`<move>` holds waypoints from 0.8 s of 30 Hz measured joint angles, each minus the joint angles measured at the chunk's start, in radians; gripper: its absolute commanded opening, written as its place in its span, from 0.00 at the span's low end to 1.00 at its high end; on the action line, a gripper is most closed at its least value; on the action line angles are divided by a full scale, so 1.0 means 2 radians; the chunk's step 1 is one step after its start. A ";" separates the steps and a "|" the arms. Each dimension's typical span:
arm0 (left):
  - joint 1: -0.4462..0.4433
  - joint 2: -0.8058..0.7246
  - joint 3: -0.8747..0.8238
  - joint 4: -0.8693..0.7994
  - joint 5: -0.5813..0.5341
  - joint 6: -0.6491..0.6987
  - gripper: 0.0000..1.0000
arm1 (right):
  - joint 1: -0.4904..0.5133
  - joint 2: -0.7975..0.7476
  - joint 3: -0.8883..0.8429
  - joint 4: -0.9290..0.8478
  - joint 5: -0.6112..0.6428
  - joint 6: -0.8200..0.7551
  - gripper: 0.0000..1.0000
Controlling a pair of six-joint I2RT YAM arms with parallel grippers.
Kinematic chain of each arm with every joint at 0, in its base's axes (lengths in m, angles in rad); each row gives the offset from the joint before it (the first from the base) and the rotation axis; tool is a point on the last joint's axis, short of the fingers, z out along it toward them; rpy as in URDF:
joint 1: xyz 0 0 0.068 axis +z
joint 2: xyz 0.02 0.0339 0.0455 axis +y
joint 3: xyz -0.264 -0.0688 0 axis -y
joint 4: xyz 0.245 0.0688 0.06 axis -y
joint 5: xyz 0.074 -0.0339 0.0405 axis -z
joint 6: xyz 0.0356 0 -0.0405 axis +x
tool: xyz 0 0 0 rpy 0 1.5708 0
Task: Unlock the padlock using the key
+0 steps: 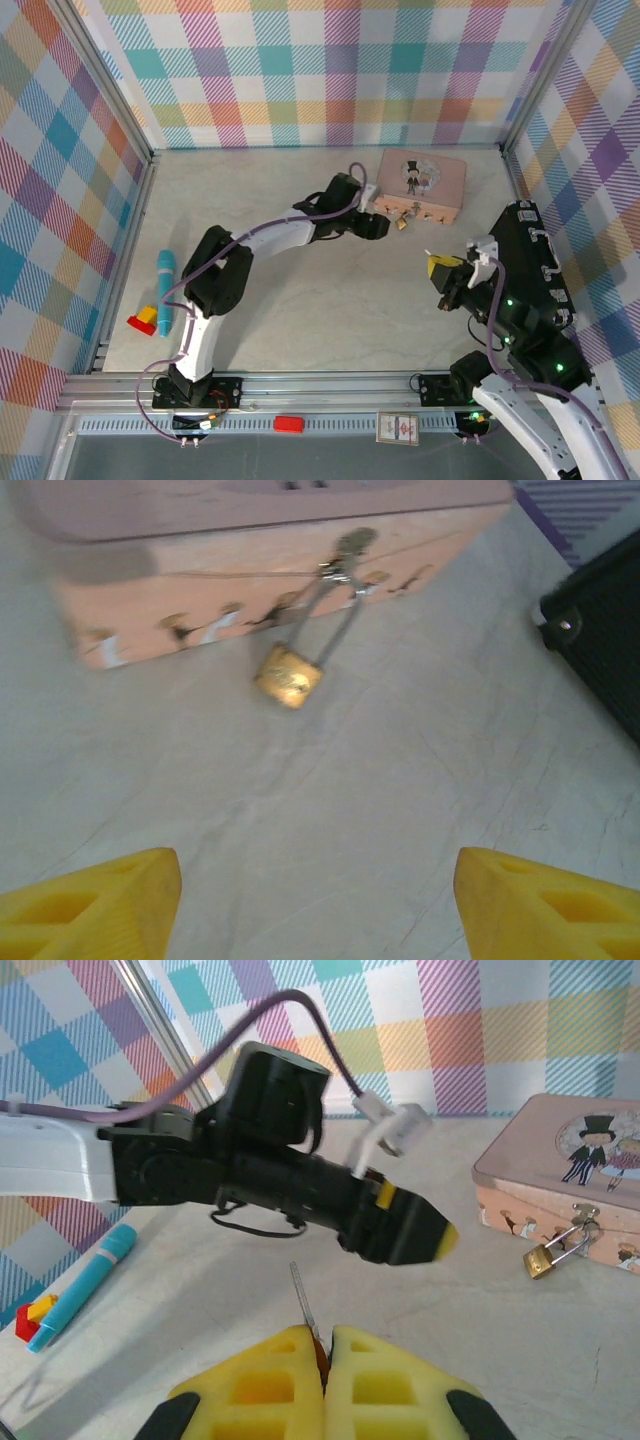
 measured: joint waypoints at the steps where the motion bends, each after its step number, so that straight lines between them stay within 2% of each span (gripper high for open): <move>1: -0.004 0.010 0.016 -0.008 -0.001 0.012 0.71 | 0.000 -0.006 0.000 -0.003 0.000 0.000 0.00; 6: -0.019 0.079 0.111 -0.047 -0.006 0.061 0.65 | 0.000 -0.033 -0.014 -0.011 -0.003 0.000 0.00; 11: -0.019 0.148 0.192 -0.080 -0.026 0.069 0.61 | 0.000 -0.051 -0.027 -0.014 -0.007 0.001 0.00; 24: -0.019 0.267 0.347 -0.115 -0.072 -0.004 0.54 | 0.000 -0.053 -0.039 -0.005 -0.034 0.010 0.00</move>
